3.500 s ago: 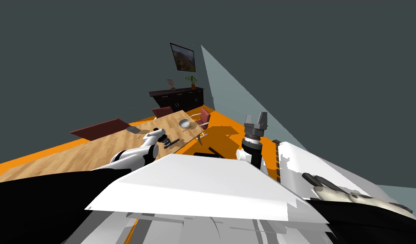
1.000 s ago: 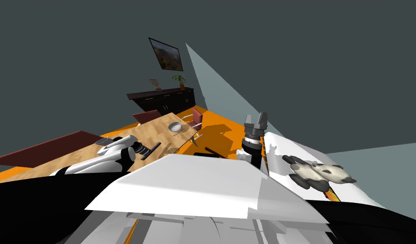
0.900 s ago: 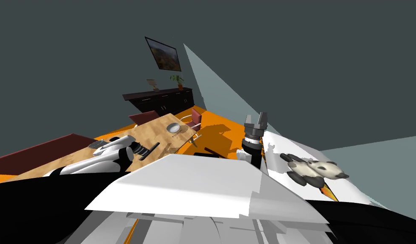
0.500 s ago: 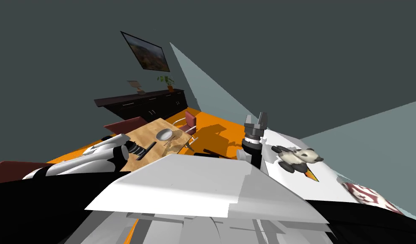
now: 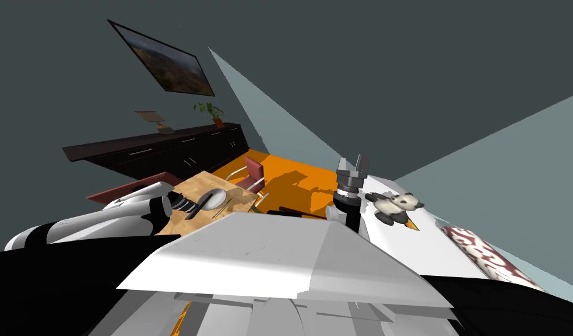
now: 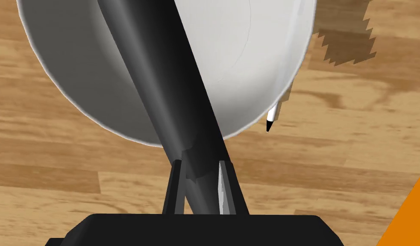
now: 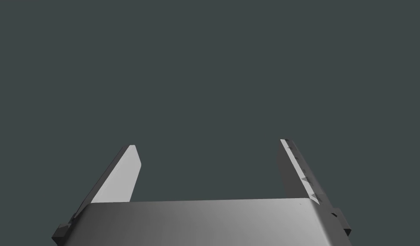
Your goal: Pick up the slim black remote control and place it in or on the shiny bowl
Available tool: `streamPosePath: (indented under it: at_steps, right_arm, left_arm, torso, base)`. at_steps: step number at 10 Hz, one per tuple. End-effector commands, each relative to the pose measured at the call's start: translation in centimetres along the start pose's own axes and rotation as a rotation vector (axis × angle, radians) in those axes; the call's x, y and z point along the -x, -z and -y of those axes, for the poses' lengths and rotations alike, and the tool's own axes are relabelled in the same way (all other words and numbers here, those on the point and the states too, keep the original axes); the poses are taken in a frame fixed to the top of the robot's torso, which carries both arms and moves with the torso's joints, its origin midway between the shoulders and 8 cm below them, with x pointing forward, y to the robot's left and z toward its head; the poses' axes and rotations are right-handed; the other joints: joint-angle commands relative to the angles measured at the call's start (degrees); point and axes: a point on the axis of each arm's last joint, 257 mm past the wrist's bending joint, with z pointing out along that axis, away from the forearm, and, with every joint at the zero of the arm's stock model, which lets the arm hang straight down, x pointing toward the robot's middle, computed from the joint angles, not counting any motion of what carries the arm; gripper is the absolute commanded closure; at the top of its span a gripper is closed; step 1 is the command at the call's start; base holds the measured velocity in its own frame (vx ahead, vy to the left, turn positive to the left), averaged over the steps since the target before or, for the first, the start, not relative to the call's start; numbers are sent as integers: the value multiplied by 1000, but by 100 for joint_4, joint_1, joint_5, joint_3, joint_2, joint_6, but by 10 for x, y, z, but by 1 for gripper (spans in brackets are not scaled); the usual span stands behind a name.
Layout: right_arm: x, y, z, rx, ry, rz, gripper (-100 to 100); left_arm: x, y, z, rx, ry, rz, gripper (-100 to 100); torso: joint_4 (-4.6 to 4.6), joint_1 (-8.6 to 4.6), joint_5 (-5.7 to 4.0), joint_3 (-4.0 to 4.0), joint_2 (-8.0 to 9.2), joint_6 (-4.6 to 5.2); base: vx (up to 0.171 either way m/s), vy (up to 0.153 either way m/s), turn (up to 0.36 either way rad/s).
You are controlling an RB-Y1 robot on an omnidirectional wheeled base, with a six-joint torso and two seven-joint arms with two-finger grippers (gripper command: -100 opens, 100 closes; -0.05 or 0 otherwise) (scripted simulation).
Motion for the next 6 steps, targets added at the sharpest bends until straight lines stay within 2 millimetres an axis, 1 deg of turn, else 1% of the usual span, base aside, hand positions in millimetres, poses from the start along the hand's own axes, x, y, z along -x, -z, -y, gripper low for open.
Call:
streamPosePath:
  at_steps: [1,2,4,5,6]
  right_arm:
    - [0,0,0,0,0,0,0]
    - [0,0,0,0,0,0,0]
    - [0,0,0,0,0,0,0]
    - [0,0,0,0,0,0,0]
    - [0,0,0,0,0,0,0]
  left_arm:
    - [-1,7,1,10,-4,0,100]
    - [-1,7,1,10,-4,0,100]
    - [-1,12,1,18,-4,-1,100]
    - [-2,10,1,15,-2,-1,100]
    - [-3,11,2,14,-3,-3,-100]
  torso:
    - [0,0,0,0,0,0]
    - [2,4,0,-1,-3,11]
    - [0,-6,1,10,20,-9]
    - [2,-8,-1,11,21,-4]
    - [2,-11,1,19,38,-14]
  base:
    - [110,53,-350]
    - [84,49,-179]
    - [62,23,-117]
    - [20,19,-61]
    - [0,0,0]
